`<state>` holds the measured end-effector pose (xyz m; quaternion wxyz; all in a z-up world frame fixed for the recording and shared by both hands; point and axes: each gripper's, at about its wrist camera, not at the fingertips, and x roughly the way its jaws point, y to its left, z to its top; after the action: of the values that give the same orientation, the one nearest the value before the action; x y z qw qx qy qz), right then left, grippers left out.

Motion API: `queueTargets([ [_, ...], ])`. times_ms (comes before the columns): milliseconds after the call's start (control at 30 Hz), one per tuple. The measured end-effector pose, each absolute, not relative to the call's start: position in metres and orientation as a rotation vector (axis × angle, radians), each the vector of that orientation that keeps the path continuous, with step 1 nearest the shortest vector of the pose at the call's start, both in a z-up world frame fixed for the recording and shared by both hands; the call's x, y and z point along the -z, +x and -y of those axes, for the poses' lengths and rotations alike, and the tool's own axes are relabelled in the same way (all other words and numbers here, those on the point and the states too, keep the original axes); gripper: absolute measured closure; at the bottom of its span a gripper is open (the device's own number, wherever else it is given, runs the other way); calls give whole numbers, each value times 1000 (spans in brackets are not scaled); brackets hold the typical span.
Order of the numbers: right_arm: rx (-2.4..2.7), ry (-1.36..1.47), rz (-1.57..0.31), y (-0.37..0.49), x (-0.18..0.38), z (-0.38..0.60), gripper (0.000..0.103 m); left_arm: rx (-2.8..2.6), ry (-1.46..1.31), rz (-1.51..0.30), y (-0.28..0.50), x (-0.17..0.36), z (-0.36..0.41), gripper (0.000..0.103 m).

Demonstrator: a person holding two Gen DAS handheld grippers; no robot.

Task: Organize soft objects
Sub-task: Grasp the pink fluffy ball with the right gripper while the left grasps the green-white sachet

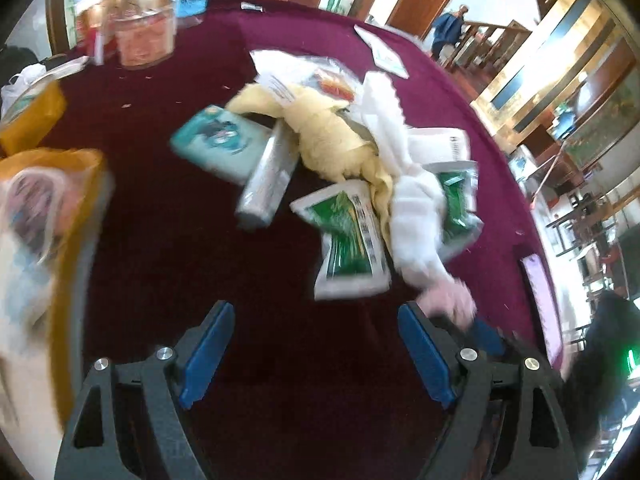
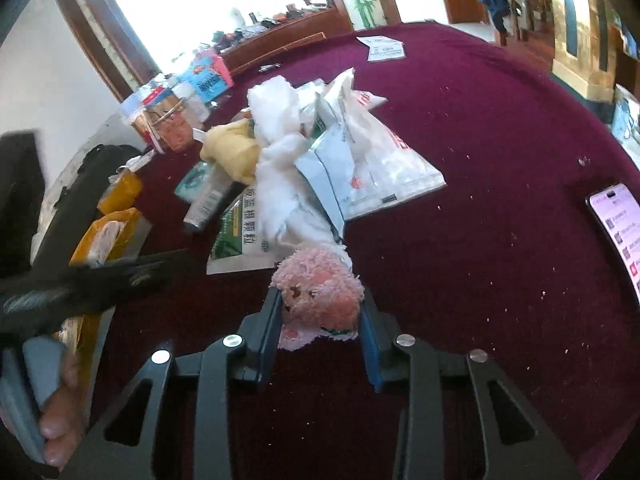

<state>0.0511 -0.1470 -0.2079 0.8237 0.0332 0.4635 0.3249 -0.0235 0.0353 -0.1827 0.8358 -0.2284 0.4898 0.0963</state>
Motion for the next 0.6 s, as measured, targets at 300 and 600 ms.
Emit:
queueTargets([
  [300, -699, 38, -968, 49, 207, 142, 68, -274, -475, -1095, 44, 207, -40, 71],
  [600, -678, 54, -963, 48, 206, 146, 68, -203, -540, -1098, 16, 207, -41, 82],
])
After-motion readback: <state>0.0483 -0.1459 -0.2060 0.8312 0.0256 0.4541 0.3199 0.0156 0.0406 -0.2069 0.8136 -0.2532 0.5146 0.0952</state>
